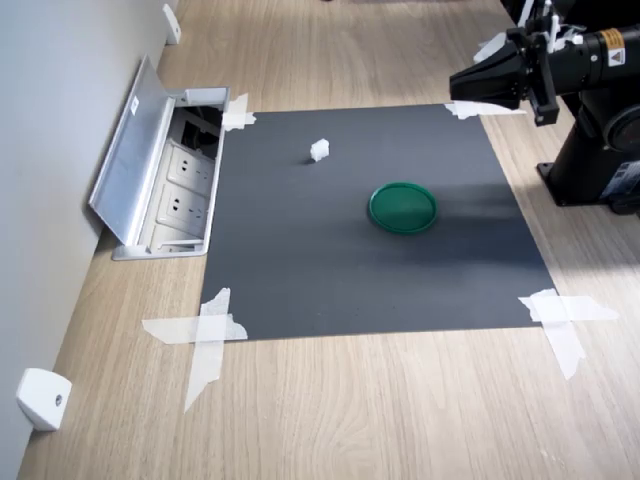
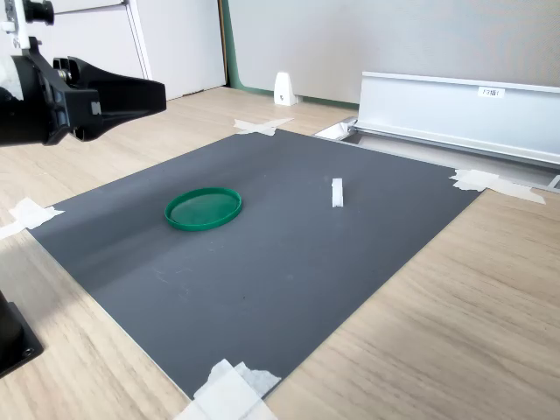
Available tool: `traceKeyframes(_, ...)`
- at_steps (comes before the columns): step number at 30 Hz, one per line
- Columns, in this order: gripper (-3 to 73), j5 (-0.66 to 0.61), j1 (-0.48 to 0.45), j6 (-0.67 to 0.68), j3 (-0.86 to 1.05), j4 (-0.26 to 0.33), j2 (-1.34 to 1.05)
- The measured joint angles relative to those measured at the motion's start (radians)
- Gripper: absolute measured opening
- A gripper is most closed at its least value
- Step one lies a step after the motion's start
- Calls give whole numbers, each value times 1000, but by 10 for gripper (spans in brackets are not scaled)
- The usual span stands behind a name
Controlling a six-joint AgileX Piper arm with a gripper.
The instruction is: Grasp a white terminal and put it on the green lid.
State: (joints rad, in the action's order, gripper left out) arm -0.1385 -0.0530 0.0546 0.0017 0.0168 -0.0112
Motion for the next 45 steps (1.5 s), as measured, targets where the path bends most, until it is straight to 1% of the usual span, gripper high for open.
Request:
traceKeyframes(13,-9,0,0,0,0,0,0)
traceKeyframes(21,-9,43,0,0,0,0,0)
traceKeyframes(23,-9,43,0,0,0,9,0)
traceKeyframes(28,-9,44,0,0,-2,63,0)
traceKeyframes(32,-9,30,0,6,-47,71,57)
traceKeyframes(35,-9,-3,0,16,-114,71,160)
traceKeyframes(38,-9,-62,0,23,-191,64,291)
traceKeyframes(45,-9,-302,1,27,-390,-25,621)
